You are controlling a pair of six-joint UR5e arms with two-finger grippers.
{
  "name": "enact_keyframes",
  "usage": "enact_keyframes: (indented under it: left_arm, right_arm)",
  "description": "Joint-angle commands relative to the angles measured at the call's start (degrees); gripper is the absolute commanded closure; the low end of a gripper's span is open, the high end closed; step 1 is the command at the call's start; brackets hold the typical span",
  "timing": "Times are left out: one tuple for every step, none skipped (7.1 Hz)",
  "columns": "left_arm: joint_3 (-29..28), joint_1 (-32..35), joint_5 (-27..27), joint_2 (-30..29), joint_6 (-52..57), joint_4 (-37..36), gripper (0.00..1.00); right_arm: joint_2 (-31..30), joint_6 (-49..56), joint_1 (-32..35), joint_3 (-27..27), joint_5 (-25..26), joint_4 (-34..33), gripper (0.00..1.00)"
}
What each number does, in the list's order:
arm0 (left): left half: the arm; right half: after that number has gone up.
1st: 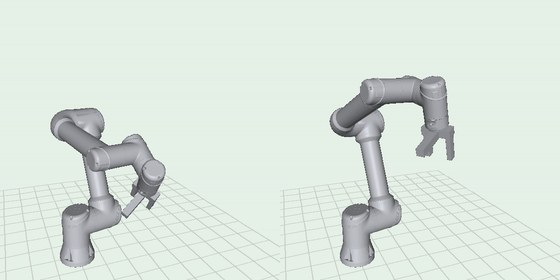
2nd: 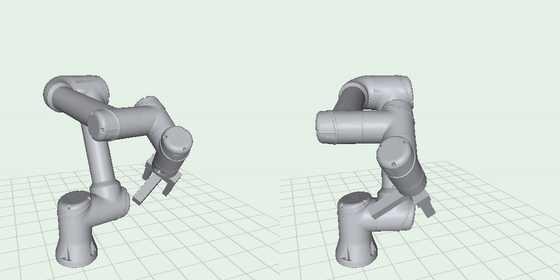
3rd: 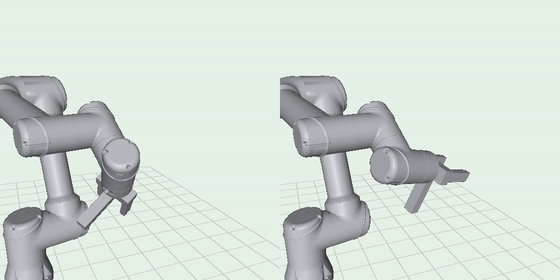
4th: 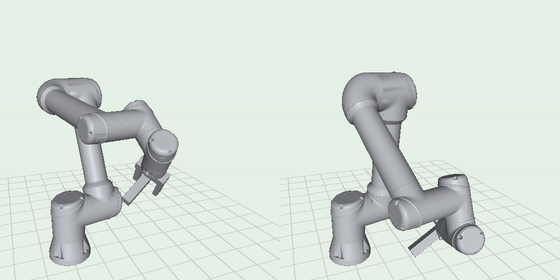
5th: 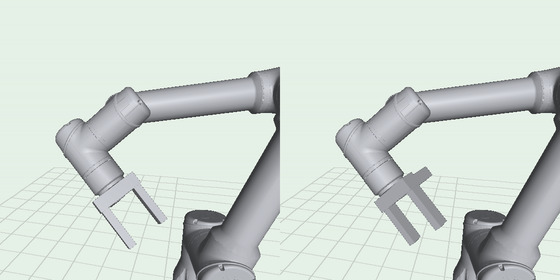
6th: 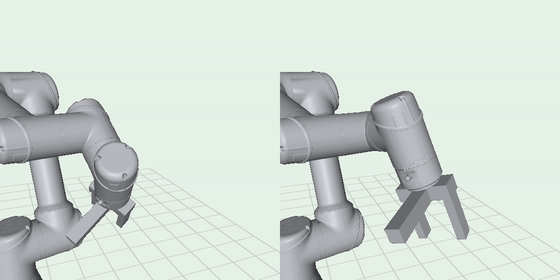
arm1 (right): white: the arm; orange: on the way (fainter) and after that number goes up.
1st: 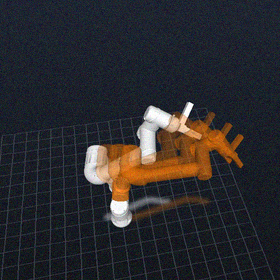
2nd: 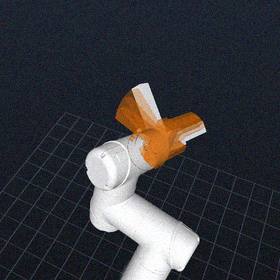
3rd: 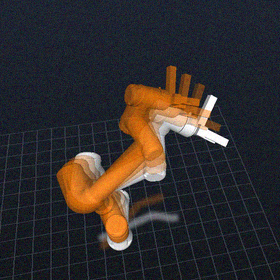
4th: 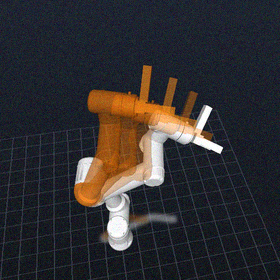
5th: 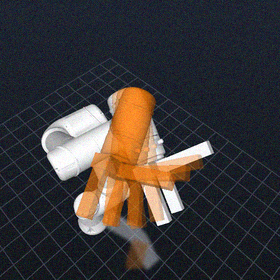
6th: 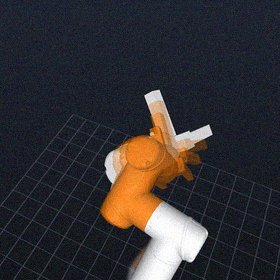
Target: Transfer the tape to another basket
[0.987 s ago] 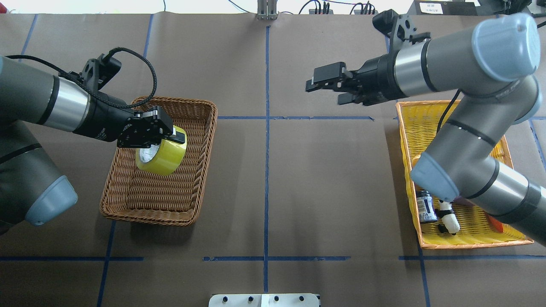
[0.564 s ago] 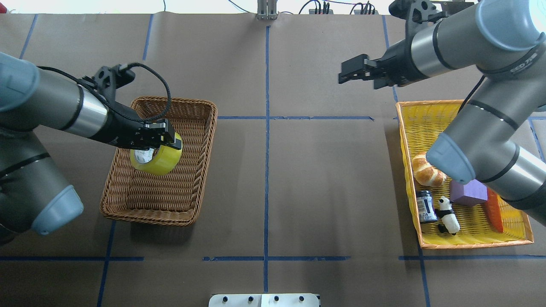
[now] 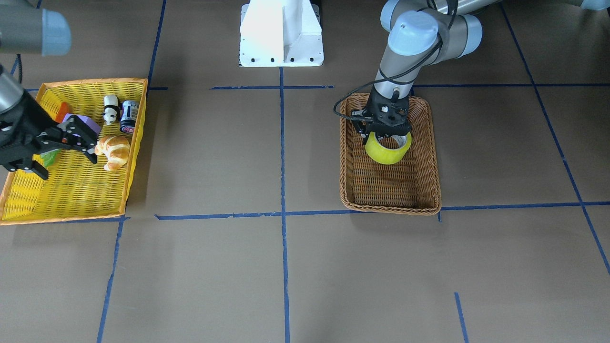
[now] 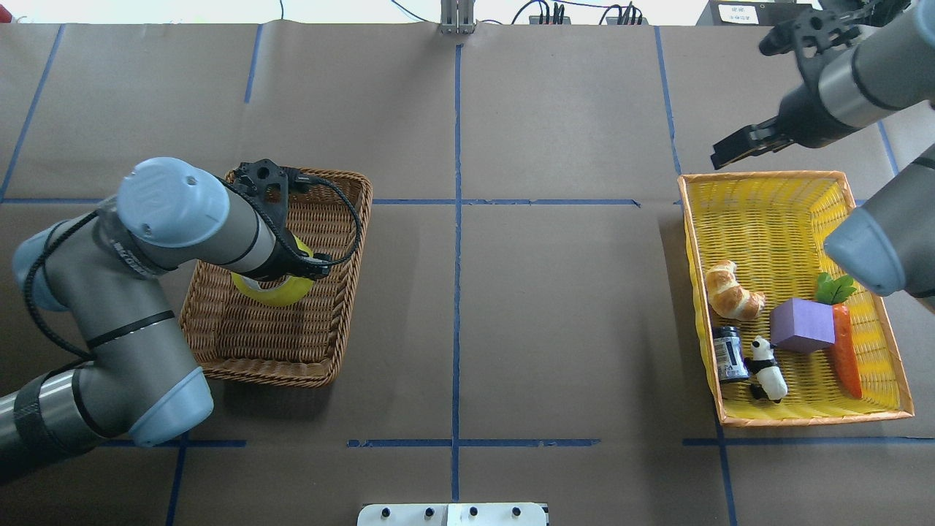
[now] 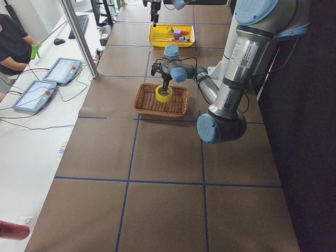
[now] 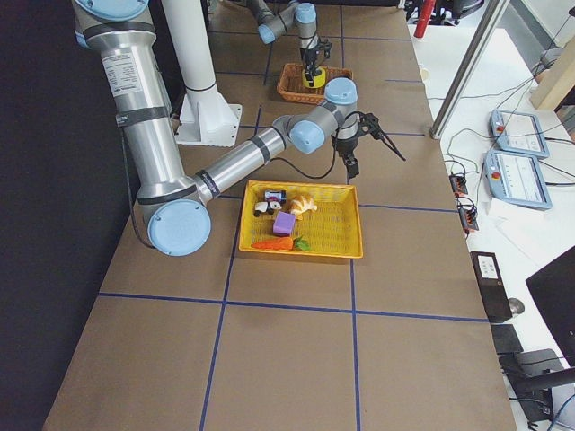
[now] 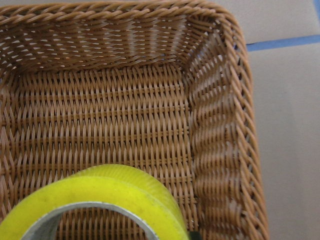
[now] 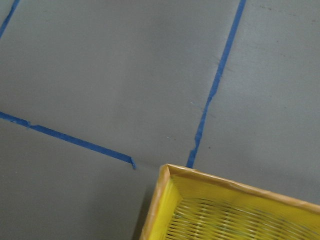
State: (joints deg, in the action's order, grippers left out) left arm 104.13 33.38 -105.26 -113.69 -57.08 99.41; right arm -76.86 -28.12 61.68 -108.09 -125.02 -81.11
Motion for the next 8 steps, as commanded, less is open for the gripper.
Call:
enact_keyframes:
  left_arm:
    - [-2.1,-0.2,1.7,-0.3,2.3,0.0,0.52]
    - [-1.7,0.1,1.7,0.2,2.2,0.3,0.01]
    - [-1.0,0.7,1.8,0.3,2.4,0.0,0.0]
    - [-0.9,1.9,1.3,0.3,3.7,-0.3,0.0]
    - [-0.3,3.3,0.7,0.6,7.0,-1.0,0.0]
    - [-0.2,7.3,-4.6,0.7,11.2,-4.0,0.0]
    - [1.2,11.5,-10.2,2.0,14.9,-5.8,0.0]
    - [2.5,15.6,-14.8,5.2,17.9,-5.9,0.0]
  right_arm:
    - [-1.7,5.0,5.1,0.3,-4.9,-2.5,0.0]
    - [-1.6,9.5,7.6,0.2,-6.1,-5.9,0.0]
    - [-1.6,14.0,9.6,0.2,-7.2,-9.1,0.0]
    - [-1.7,16.5,10.4,0.3,-7.3,-11.5,0.0]
    - [-1.7,18.6,11.0,1.6,-7.4,-12.4,0.0]
    - [-2.0,22.6,11.5,3.3,-7.5,-12.5,0.0]
    - [-3.2,26.3,12.7,4.4,-7.9,-12.6,0.0]
    - [-5.3,30.2,15.1,5.6,-9.8,-12.3,0.0]
